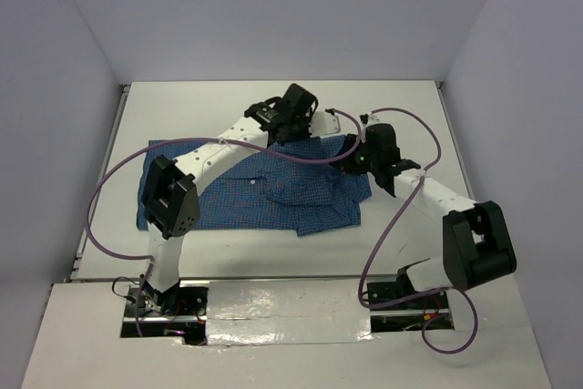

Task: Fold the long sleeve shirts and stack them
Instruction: Fold the shirt

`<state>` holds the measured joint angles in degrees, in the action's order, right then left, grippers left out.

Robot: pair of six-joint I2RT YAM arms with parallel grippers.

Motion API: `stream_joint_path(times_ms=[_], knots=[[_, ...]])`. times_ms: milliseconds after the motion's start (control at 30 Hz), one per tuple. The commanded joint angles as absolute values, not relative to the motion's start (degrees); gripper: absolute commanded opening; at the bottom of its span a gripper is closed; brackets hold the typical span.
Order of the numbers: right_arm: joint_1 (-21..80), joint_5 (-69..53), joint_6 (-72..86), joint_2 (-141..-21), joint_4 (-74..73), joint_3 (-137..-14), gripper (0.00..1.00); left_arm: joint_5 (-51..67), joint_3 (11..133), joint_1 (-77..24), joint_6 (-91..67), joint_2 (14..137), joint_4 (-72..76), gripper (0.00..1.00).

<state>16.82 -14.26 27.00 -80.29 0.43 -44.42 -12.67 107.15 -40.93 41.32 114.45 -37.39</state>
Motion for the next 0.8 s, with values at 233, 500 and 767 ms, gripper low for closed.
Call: stream_joint_path(times_ms=[233,500,767], knots=[[16.43,-19.6,31.29,-72.69,3.43,-40.26,0.35,-6.17,99.68,-43.15,38.15,112.15,-41.38,0.23],[16.26,-18.72,31.11,-68.47,2.72,-36.12,0.42,6.76,92.13,-48.24,37.7,108.64,-50.27,0.29],[16.26,-18.11,29.97,-64.52,0.7,-34.72,0.49,8.43,86.31,-50.45,47.26,102.14,-52.82,0.95]])
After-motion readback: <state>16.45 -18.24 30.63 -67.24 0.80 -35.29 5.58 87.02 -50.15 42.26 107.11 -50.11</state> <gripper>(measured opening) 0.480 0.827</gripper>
